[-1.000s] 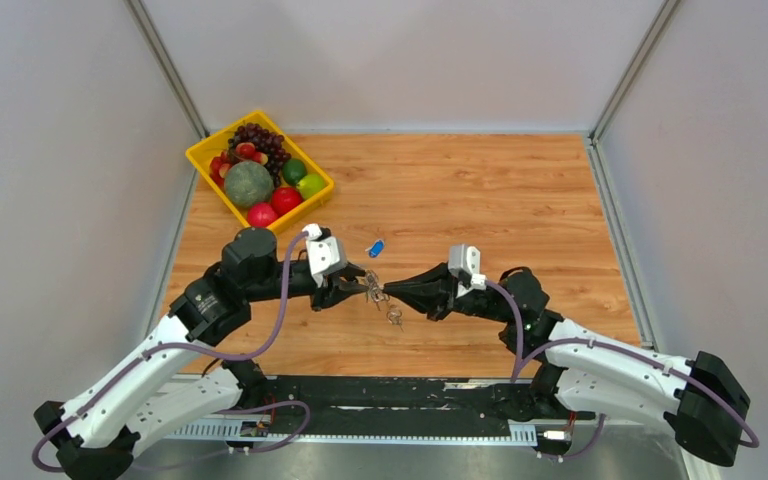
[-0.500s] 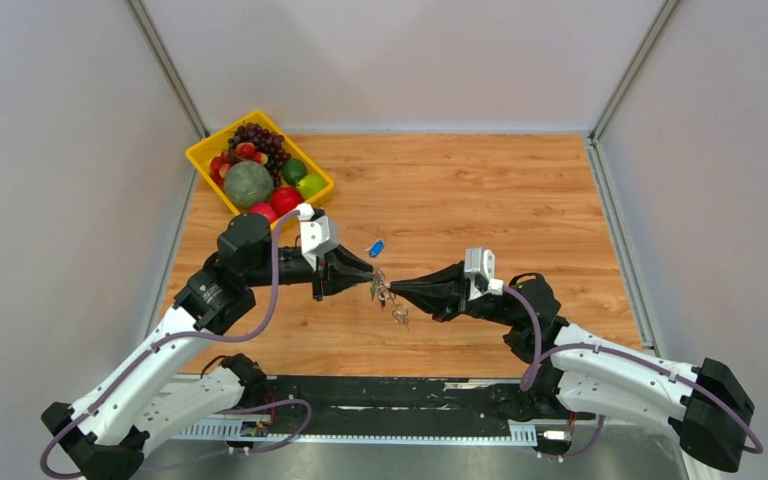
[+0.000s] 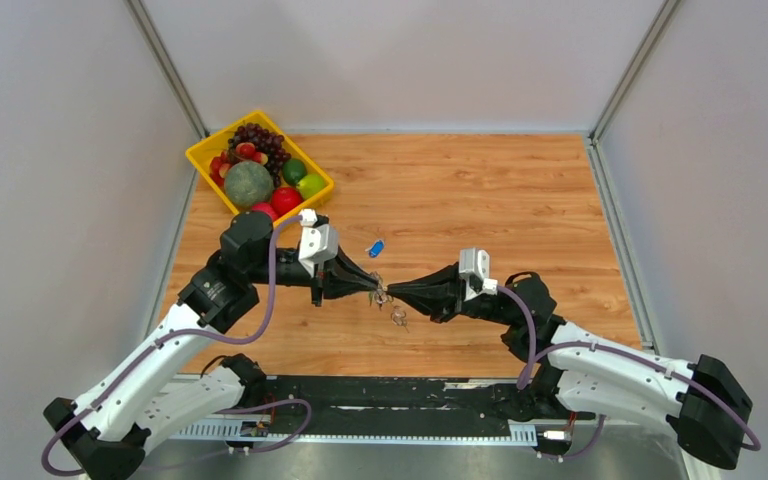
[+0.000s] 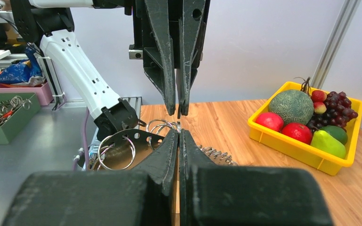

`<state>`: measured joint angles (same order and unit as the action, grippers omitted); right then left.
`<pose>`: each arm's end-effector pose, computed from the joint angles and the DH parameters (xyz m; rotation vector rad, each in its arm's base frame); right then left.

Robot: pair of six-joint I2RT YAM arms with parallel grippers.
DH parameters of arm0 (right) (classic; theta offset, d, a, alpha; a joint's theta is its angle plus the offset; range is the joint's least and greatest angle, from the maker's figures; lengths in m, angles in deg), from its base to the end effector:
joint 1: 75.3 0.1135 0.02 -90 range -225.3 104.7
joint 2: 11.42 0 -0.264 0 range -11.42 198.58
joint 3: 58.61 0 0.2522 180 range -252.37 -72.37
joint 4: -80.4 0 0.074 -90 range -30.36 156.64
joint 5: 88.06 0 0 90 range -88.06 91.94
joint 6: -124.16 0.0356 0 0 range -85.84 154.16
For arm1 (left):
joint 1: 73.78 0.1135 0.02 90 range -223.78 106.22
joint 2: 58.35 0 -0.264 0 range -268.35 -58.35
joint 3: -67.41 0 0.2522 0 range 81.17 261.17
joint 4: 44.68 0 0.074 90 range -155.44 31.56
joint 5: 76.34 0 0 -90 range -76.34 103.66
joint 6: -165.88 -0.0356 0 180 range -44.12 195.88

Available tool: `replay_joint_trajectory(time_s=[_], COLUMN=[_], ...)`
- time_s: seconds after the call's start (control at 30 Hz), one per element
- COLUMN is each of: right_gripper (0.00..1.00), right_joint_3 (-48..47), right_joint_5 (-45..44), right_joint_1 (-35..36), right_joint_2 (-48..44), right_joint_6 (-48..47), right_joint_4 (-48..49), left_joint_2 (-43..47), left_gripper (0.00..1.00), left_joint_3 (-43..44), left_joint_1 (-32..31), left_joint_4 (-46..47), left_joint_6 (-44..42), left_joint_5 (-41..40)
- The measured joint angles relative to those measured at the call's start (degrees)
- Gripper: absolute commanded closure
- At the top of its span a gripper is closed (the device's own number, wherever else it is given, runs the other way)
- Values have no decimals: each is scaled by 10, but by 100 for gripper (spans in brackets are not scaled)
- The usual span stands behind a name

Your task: Remove the keys from the keyring

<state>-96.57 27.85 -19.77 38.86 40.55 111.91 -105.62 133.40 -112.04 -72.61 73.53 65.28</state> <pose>0.0991 0.1719 0.2976 -0.9241 1.0083 1.1985 0.1198 -0.1300 0.3730 1.2410 1.3461 -1.2231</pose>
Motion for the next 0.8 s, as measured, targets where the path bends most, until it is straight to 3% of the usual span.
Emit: replay_joint_trajectory(time_s=[0.8], right_gripper=[100], right_joint_3=[-2], right_joint_5=[7], right_joint_1=[0], right_joint_2=[7], right_joint_6=[0], right_joint_4=[0], left_joint_2=[-15], left_gripper=[81], left_joint_3=[-7], left_joint_1=[-3], left_joint_4=[-2], left_joint_6=[-13], left_joint_5=[5])
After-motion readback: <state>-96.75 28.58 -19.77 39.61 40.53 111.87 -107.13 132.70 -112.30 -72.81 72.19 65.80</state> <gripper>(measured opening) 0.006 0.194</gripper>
